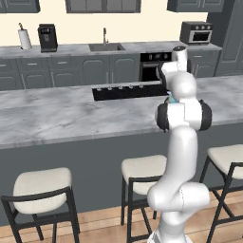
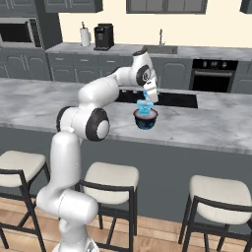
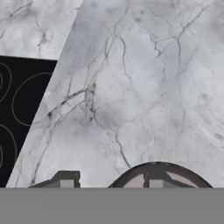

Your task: Stack the yogurt containers by placing the smaller containers on top of the larger containers.

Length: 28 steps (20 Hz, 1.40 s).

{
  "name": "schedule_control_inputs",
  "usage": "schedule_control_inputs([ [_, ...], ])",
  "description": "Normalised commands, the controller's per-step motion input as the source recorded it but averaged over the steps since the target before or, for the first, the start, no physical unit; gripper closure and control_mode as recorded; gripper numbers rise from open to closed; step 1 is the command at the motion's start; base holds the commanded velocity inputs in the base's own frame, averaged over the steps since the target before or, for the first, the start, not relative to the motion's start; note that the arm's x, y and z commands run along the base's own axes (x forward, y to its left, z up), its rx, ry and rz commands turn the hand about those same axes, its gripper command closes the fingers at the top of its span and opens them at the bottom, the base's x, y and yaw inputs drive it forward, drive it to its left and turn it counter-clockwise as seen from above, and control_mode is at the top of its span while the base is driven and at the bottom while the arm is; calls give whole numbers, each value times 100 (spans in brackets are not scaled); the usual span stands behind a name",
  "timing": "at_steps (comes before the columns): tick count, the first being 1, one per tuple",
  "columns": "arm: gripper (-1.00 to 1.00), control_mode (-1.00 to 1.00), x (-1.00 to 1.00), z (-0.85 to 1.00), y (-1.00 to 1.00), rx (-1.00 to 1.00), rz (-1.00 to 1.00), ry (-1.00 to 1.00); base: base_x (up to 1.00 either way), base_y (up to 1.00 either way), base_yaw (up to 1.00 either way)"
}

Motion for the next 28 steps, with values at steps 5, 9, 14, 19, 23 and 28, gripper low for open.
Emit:
schedule_control_inputs([
  [5, 100, -100, 6, 0, -3, 1, 0, 0, 0, 0, 0],
  [9, 100, -100, -18, -9, 0, 0, 0, 0, 0, 0, 0],
  [14, 100, -100, -16, 0, 0, 0, 0, 0, 0, 0, 0],
  [19, 100, -100, -36, 9, 2, 2, 0, -9, 0, 0, 0],
  [23, 100, -100, -5, 2, 2, 0, 0, -2, 0, 0, 0],
  [28, 100, -100, -40, -1, 20, -2, 0, -6, 0, 0, 0],
])
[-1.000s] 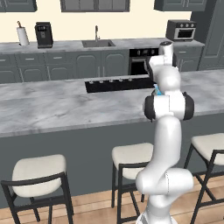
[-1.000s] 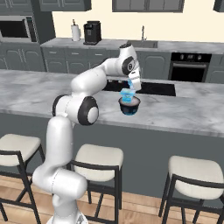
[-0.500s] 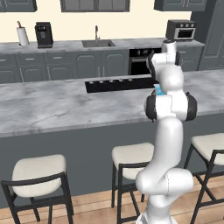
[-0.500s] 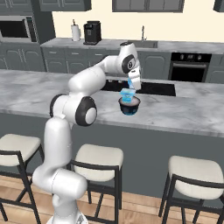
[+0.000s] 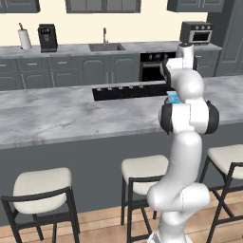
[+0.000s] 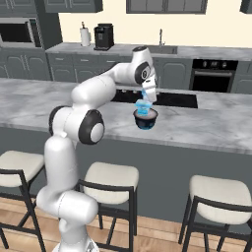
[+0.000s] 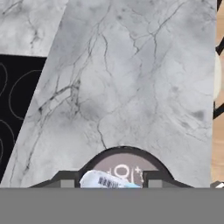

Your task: Stack the yogurt containers by placing the smaller containers on top of the larger containers.

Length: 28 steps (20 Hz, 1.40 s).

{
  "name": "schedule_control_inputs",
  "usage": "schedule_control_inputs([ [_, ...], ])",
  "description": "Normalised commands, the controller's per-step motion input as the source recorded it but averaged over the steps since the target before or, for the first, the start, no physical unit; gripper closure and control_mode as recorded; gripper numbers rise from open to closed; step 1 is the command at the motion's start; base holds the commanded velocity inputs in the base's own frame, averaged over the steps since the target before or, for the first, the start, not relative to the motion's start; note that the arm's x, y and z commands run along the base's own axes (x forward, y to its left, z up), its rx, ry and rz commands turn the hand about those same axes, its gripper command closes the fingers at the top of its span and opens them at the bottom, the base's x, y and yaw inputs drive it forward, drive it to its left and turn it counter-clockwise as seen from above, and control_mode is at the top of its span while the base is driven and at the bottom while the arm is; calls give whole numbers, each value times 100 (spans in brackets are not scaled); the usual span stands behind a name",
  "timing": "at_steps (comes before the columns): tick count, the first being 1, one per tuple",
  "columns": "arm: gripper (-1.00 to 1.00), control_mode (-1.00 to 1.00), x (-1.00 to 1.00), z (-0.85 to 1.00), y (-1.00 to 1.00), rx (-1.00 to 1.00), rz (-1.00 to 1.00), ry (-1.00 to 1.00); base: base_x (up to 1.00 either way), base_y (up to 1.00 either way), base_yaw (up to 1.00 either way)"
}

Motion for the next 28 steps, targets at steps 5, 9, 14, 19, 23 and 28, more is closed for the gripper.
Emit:
schedule_control_inputs([
  [5, 100, -100, -24, 0, 39, -3, 0, -9, 0, 0, 0],
  [9, 100, -100, -1, 0, 6, 0, 0, 0, 0, 0, 0],
  [14, 100, -100, 0, -8, -2, 0, 0, 0, 0, 0, 0],
  [19, 100, -100, 5, 1, -10, 3, 0, 0, 0, 0, 0],
  [23, 100, -100, 8, 7, -18, 8, 0, 0, 0, 0, 0],
  [28, 100, -100, 1, 0, -2, 1, 0, 0, 0, 0, 0],
])
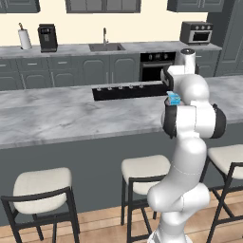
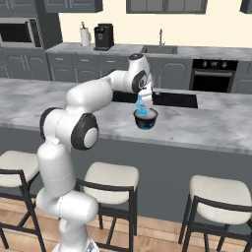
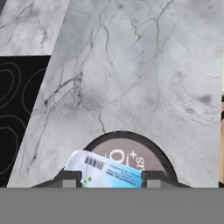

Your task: Stack the yogurt containers by placing the smaller containers on top of the larger containers.

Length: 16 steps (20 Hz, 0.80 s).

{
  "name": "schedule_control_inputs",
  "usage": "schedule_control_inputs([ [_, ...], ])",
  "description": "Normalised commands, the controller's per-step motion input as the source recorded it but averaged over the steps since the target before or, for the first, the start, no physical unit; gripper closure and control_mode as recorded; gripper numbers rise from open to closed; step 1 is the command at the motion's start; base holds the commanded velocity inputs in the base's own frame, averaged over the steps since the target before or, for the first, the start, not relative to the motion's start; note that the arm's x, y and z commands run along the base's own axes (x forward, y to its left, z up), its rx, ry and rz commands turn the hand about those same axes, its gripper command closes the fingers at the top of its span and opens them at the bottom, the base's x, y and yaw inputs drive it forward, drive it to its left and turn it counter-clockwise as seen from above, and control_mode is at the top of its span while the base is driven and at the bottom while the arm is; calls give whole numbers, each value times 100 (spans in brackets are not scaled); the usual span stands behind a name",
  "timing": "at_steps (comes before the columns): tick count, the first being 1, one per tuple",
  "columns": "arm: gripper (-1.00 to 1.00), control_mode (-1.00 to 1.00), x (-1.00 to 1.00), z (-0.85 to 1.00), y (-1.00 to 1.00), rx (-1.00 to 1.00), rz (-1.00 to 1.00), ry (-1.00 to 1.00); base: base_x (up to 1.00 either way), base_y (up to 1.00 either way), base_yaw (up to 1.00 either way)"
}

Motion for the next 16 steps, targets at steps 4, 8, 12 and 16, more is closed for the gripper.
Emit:
schedule_control_inputs([
  [4, 100, -100, 12, 0, 0, 0, 0, 1, 0, 0, 0],
  [8, 100, -100, 10, 0, 0, 0, 0, 0, 0, 0, 0],
  [12, 100, -100, 3, 0, 0, 0, 0, 0, 0, 0, 0],
  [16, 100, -100, 8, 0, 0, 0, 0, 0, 0, 0, 0],
])
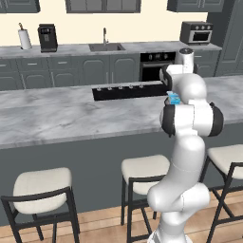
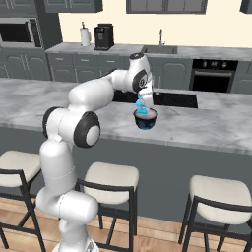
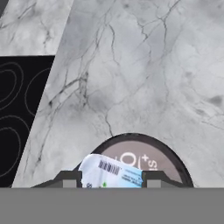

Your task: Stack the yogurt containers by placing the smaller containers on top of the larger containers.

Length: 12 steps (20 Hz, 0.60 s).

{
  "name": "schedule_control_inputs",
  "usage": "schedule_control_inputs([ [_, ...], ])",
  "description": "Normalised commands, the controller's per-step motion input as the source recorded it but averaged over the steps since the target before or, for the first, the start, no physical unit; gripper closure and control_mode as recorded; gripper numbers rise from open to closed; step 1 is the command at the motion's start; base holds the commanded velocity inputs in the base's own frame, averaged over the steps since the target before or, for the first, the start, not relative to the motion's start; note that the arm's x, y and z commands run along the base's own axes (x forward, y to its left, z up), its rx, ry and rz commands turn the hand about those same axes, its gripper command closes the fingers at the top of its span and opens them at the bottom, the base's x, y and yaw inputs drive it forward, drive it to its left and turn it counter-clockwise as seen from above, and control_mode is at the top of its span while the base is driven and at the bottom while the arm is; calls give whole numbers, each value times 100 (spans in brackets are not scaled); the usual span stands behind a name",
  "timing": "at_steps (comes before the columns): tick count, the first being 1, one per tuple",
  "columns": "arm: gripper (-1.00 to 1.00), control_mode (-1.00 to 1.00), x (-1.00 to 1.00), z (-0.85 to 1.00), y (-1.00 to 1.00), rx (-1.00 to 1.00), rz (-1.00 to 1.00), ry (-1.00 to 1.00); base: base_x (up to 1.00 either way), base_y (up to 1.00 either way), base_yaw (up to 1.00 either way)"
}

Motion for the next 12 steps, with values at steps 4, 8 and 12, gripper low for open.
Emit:
schedule_control_inputs([
  [4, 100, -100, 13, 0, 0, 0, 0, 0, 0, 0, 0],
  [8, -100, -100, 15, 0, 0, 0, 0, 0, 0, 0, 0],
  [12, -100, -100, 12, 4, -1, 1, -1, 0, 0, 0, 0],
])
